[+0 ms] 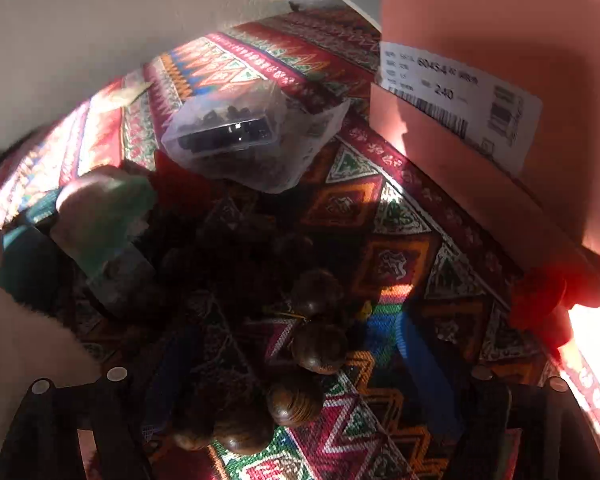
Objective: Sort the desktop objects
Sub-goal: 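Grasp the silver bottle with the right tool while the left tool grasps the brown bead string, then carry the bottle and bead string into the pink box and open both tools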
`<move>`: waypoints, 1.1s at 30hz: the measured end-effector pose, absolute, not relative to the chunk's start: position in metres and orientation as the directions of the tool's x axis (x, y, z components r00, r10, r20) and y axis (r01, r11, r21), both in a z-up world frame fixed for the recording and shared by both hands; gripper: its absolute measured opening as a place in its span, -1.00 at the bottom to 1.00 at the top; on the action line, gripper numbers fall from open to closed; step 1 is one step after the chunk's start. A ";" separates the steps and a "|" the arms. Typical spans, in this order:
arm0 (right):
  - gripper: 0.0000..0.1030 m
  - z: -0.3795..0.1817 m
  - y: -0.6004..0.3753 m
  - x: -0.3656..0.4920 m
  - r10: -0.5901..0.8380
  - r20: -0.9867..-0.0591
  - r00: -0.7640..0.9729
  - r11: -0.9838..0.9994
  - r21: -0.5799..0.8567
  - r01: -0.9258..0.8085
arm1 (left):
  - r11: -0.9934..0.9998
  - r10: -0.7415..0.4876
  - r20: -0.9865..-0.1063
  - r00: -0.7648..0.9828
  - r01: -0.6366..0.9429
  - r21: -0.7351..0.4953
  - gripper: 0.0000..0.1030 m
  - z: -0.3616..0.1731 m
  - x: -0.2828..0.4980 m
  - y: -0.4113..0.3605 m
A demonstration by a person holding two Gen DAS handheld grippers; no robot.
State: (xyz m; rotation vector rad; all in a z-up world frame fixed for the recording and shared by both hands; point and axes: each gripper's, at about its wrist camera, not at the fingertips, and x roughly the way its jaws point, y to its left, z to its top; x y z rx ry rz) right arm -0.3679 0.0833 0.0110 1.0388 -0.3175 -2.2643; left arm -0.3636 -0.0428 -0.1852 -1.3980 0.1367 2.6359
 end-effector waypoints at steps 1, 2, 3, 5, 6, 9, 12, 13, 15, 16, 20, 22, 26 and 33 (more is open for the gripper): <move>-0.45 0.012 0.085 -0.368 -0.628 -0.596 -0.501 -0.778 0.452 0.437 | -0.988 0.100 -0.829 -0.551 -0.152 -0.019 -0.39 -0.181 -0.365 -0.050; -0.45 0.013 0.086 -0.367 -0.630 -0.591 -0.504 -0.776 0.454 0.437 | -0.991 0.107 -0.829 -0.549 -0.125 -0.046 -0.67 -0.177 -0.366 -0.057; -0.45 0.016 0.088 -0.367 -0.634 -0.584 -0.508 -0.773 0.459 0.437 | -0.991 0.121 -0.827 -0.550 -0.110 -0.072 -0.67 -0.173 -0.364 -0.062; -0.45 0.021 0.092 -0.365 -0.643 -0.566 -0.517 -0.766 0.473 0.435 | -0.986 0.165 -0.812 -0.560 -0.109 -0.125 -0.67 -0.164 -0.351 -0.069; -0.45 0.024 0.094 -0.363 -0.649 -0.554 -0.522 -0.761 0.481 0.435 | -0.981 0.192 -0.798 -0.571 -0.118 -0.152 -0.67 -0.157 -0.342 -0.071; -0.45 0.035 0.101 -0.359 -0.664 -0.522 -0.536 -0.747 0.498 0.441 | -0.954 0.294 -0.727 -0.620 -0.141 -0.266 -0.67 -0.130 -0.315 -0.080; -0.45 0.045 0.108 -0.351 -0.673 -0.494 -0.550 -0.737 0.508 0.446 | -0.923 0.355 -0.653 -0.669 -0.138 -0.360 -0.66 -0.099 -0.287 -0.092; -0.45 0.049 0.111 -0.348 -0.676 -0.484 -0.556 -0.734 0.512 0.446 | -0.917 0.362 -0.637 -0.681 -0.139 -0.373 -0.66 -0.089 -0.279 -0.094; -0.45 0.058 0.116 -0.341 -0.681 -0.462 -0.568 -0.727 0.521 0.448 | -0.906 0.374 -0.603 -0.705 -0.141 -0.398 -0.66 -0.070 -0.263 -0.099; -0.45 0.063 0.119 -0.336 -0.684 -0.451 -0.574 -0.723 0.525 0.449 | -0.901 0.380 -0.586 -0.716 -0.142 -0.411 -0.66 -0.061 -0.255 -0.102; -0.45 0.081 0.132 -0.321 -0.689 -0.407 -0.600 -0.714 0.526 0.463 | -0.884 0.387 -0.525 -0.758 -0.143 -0.445 -0.66 -0.024 -0.226 -0.107; -0.45 0.088 0.137 -0.311 -0.689 -0.388 -0.612 -0.711 0.524 0.468 | -0.879 0.388 -0.506 -0.770 -0.145 -0.454 -0.66 -0.009 -0.218 -0.104; -0.45 0.105 0.151 -0.289 -0.687 -0.351 -0.636 -0.709 0.514 0.483 | -0.869 0.417 -0.473 -0.776 -0.189 -0.457 -0.66 0.014 -0.216 -0.084; -0.45 0.130 0.185 -0.250 -0.662 -0.294 -0.689 -0.724 0.486 0.489 | -0.848 0.467 -0.413 -0.782 -0.264 -0.459 -0.66 0.054 -0.211 -0.049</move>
